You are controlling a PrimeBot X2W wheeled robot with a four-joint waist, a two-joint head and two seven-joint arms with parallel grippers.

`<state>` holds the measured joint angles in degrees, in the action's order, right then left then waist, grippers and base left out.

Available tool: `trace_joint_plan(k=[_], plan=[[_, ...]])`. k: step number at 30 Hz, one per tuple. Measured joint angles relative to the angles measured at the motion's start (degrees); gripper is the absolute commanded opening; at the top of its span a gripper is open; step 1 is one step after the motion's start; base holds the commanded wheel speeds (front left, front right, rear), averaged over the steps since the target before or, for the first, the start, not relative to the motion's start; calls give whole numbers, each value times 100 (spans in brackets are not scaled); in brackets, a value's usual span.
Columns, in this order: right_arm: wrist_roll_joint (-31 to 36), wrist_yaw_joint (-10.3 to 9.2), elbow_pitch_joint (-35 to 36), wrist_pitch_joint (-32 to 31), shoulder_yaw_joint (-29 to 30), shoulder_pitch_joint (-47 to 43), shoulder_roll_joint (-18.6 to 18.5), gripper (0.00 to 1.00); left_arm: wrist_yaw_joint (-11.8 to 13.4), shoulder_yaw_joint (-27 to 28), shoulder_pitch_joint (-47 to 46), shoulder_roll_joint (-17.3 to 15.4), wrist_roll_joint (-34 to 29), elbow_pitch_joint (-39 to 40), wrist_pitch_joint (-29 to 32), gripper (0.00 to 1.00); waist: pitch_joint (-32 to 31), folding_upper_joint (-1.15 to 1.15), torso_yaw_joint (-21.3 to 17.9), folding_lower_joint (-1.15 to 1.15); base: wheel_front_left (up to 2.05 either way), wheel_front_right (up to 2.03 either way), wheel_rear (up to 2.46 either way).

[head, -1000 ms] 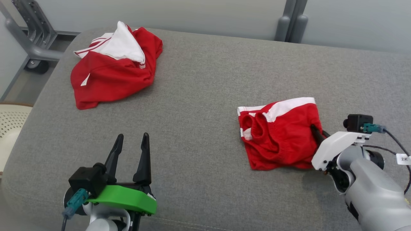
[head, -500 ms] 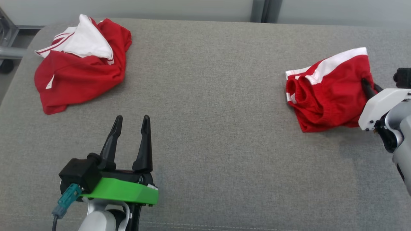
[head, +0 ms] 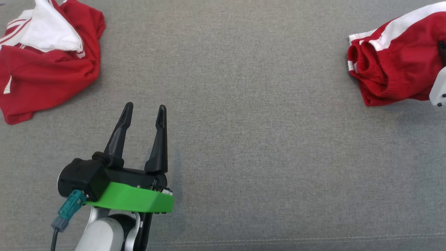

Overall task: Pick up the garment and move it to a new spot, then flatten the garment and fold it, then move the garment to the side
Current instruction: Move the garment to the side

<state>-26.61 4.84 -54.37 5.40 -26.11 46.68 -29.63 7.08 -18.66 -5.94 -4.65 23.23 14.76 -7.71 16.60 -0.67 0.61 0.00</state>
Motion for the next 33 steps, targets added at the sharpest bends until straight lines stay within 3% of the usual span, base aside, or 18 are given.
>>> trace_joint_plan(k=[7, 12, 21, 22, 24, 25, 26, 33], plan=[[168, -131, -169, -49, 15, 198, -328, 0, 0, -37, -31, -178, -146, 78, 189, 100, 245, 0, -99, 0, 0, 0, 0], [278, -194, -261, -108, -47, 326, -371, 0, 0, -19, -86, -194, -244, 118, 347, 100, 347, 0, -99, 0, 0, 0, 0], [549, -714, -570, -83, -146, 365, -361, 0, 0, -13, -113, -229, -301, 242, 500, 100, 513, 0, -56, 0, 0, 0, 0], [549, -790, -613, -56, -134, 355, -360, 8, 0, -3, -113, -234, -304, 246, 521, 100, 526, 0, -48, 0, 0, 0, 0], [548, -920, -710, -32, -85, 334, -358, 48, 0, 27, -113, -248, -343, 250, 550, 100, 551, 0, -38, 0, 0, 0, 0], [548, -966, -751, 14, -67, 321, -358, 80, 0, 35, -113, -259, -343, 250, 567, 100, 558, 0, -37, 0, 0, 0, 0], [547, -1011, -781, 21, -46, 313, -357, 100, 0, 41, -113, -265, -343, 252, 568, 100, 563, 0, -37, 0, 0, 0, 0], [487, -1050, -927, 147, 70, 265, -196, 100, 0, 162, -112, -268, -380, 333, 649, 100, 622, 0, -81, 0, 0, 0, 0]])
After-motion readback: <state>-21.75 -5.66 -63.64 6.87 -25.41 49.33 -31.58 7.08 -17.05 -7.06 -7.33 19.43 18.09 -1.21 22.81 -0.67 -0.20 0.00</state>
